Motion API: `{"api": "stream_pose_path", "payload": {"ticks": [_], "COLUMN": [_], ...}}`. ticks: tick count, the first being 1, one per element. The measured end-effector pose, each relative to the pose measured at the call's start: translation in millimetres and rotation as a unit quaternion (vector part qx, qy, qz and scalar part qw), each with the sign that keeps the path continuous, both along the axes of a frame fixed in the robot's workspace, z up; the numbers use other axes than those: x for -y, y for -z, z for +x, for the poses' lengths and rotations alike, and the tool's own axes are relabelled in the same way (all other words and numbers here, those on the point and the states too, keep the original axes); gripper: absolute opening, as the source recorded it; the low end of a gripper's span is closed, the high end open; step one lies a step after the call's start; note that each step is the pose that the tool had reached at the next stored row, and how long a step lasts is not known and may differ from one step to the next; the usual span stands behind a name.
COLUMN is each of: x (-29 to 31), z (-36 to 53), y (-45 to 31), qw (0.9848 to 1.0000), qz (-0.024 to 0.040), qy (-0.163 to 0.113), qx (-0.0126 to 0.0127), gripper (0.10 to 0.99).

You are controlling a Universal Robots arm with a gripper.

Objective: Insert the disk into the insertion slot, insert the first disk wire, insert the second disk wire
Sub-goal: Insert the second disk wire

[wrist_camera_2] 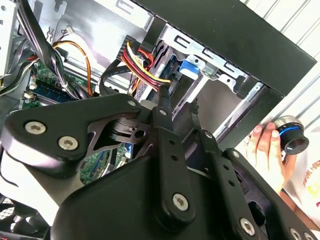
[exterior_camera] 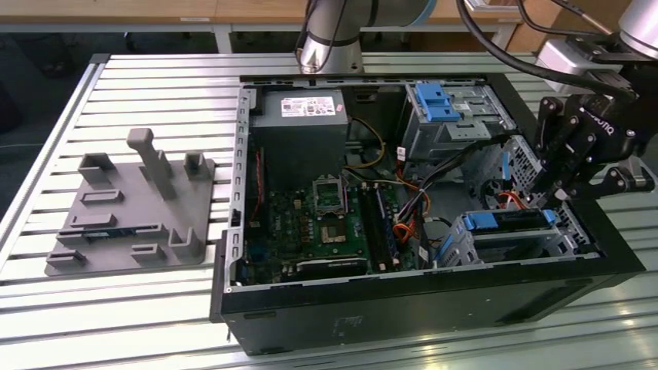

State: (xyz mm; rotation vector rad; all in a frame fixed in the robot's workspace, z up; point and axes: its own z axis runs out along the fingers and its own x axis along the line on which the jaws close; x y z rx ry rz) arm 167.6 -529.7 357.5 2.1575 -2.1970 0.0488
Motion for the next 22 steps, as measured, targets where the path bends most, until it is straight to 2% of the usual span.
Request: {"api": "stream_pose_path", "payload": {"ticks": [3, 4, 7, 13, 14, 15, 19, 20, 22], "x": [-0.1, -2.7, -14.8, -42.0, -46.1, -49.5, -57.3, -59.9, -66.2], "z": [0.0, 0.0, 0.0, 0.0, 0.0, 0.0, 0.0, -0.1, -0.1], "y": [-0.5, -0.5, 0.0, 0.8, 1.3, 1.6, 1.6, 1.7, 2.2], "qw": [1.0000, 1.0000, 0.9999, 0.9995, 0.9994, 0.9991, 0.9969, 0.9962, 0.9946], "qz": [-0.0001, -0.0020, -0.0150, -0.0305, -0.0349, -0.0415, -0.0778, -0.0870, -0.1036], "qy": [0.000, 0.000, 0.000, 0.000, 0.000, 0.000, 0.000, 0.000, 0.000], "qx": [0.0000, 0.0000, -0.0001, -0.0001, -0.0001, -0.0005, -0.0091, -0.0102, -0.0105], "gripper": [0.298, 0.298, 0.298, 0.298, 0.298, 0.298, 0.298, 0.298, 0.298]}}
